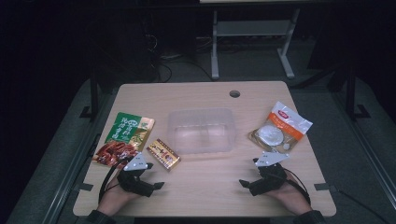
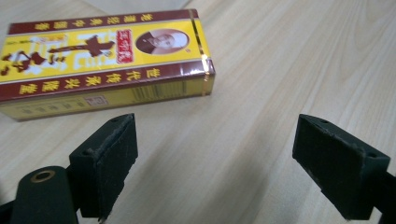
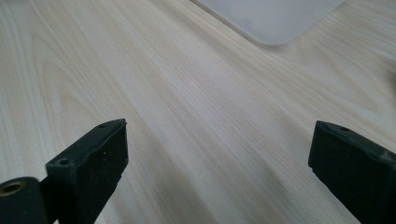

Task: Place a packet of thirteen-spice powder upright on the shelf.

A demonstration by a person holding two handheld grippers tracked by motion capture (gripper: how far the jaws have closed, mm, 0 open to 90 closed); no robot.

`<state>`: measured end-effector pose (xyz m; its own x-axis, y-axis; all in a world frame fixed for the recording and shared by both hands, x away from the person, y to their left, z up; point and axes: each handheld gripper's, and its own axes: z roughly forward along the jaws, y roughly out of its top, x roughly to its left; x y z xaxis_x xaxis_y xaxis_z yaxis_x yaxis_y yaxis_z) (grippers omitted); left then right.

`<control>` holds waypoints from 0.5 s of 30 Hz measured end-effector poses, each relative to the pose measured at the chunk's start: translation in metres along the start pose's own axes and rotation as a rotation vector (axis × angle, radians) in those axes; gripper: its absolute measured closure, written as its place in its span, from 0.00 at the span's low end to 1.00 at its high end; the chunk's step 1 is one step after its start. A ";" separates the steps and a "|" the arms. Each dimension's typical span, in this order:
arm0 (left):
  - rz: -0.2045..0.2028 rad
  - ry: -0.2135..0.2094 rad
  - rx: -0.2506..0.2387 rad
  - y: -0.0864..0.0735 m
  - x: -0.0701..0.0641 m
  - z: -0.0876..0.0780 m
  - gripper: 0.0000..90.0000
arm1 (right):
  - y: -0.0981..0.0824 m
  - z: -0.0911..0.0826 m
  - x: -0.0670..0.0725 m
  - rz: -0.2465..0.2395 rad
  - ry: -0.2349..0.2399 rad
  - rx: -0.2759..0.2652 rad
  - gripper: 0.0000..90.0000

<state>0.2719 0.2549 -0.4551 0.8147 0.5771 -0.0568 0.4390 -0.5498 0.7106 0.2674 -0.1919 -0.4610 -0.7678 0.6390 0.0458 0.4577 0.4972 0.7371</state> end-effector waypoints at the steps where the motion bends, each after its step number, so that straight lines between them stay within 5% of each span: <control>1: -0.011 0.000 -0.003 0.000 0.000 0.000 0.15 | 0.000 0.000 0.000 0.003 0.000 0.000 0.05; 5: -0.020 0.012 0.011 0.001 0.005 -0.004 0.18 | -0.002 -0.002 0.000 0.001 -0.002 -0.005 0.05; 15: -0.140 0.026 -0.035 0.006 0.023 -0.019 0.39 | -0.003 -0.003 0.000 0.015 -0.003 -0.007 0.07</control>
<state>0.2861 0.2761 -0.4389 0.7361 0.6624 -0.1393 0.5340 -0.4417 0.7209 0.2646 -0.1952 -0.4606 -0.7596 0.6482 0.0542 0.4655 0.4836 0.7412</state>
